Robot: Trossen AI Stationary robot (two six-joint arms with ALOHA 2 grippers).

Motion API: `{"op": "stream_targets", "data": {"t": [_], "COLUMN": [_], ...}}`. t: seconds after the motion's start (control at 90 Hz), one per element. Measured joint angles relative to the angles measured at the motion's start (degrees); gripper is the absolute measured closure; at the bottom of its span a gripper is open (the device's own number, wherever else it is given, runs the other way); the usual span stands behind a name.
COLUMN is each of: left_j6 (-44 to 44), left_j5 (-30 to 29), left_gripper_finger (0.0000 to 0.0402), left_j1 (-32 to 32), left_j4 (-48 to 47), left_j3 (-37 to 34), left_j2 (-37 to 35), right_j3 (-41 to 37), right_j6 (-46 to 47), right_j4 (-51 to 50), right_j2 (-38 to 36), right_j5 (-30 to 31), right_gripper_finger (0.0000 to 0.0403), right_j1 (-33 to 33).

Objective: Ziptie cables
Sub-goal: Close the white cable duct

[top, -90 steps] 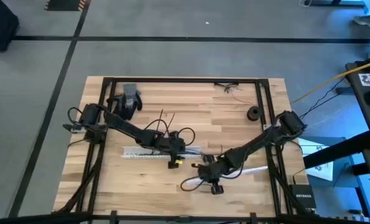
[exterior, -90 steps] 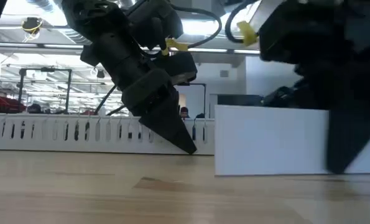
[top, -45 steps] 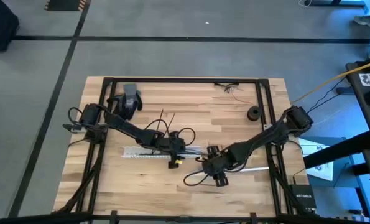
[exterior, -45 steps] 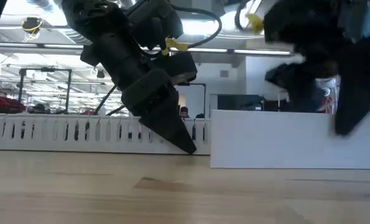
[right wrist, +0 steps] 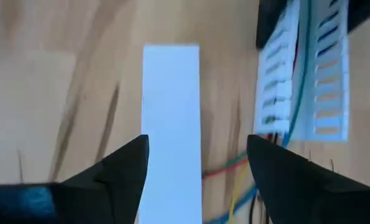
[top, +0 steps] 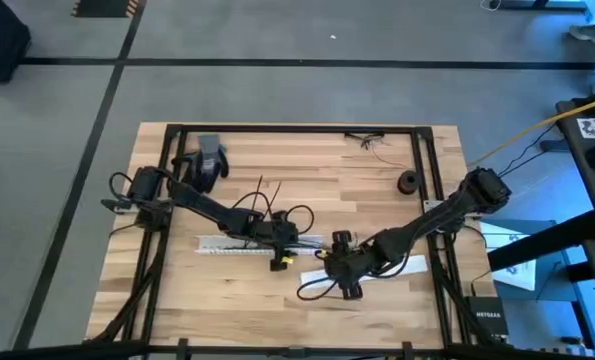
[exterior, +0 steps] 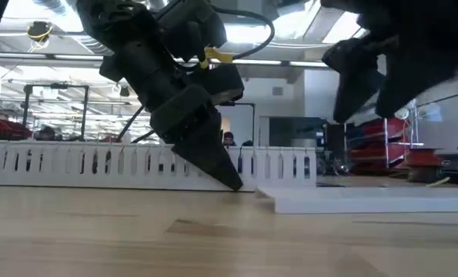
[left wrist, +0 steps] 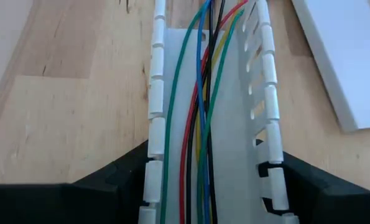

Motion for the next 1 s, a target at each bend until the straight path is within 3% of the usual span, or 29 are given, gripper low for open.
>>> {"op": "stream_targets", "data": {"t": [0.1,0.289,0.422,0.711,0.9,1.0], "left_j6": [-0.04,-0.01,-0.02,-0.17,-0.2,-0.2], "left_j5": [0.1,0.39,0.48,0.67,0.7,0.72], "left_gripper_finger": [0.0167,0.0167,0.0167,0.0167,0.0167,0.0167], "left_j1": [-0.03,-0.2,-0.2,-0.2,-0.2,-0.2], "left_j4": [0.0,0.0,0.02,0.27,0.42,0.44], "left_j3": [0.0,0.0,-0.02,-0.04,-0.04,-0.04], "left_j2": [0.0,0.02,0.02,0.04,0.07,0.07], "right_j3": [-1.49,-12.98,-20.45,-23.8,-23.83,-23.78], "right_j6": [1.9,5.13,6.74,6.83,7.31,7.22], "right_j4": [5.57,31.22,43.04,50.0,55.66,56.51], "right_j2": [0.45,0.54,0.56,1.49,6.29,6.85], "right_j5": [3.18,10.23,15.4,14.92,7.32,7.86], "right_gripper_finger": [0.0139,0.0139,0.0139,0.0139,0.0139,0.0139], "right_j1": [1.51,4.9,5.59,5.49,5.47,5.24]}}
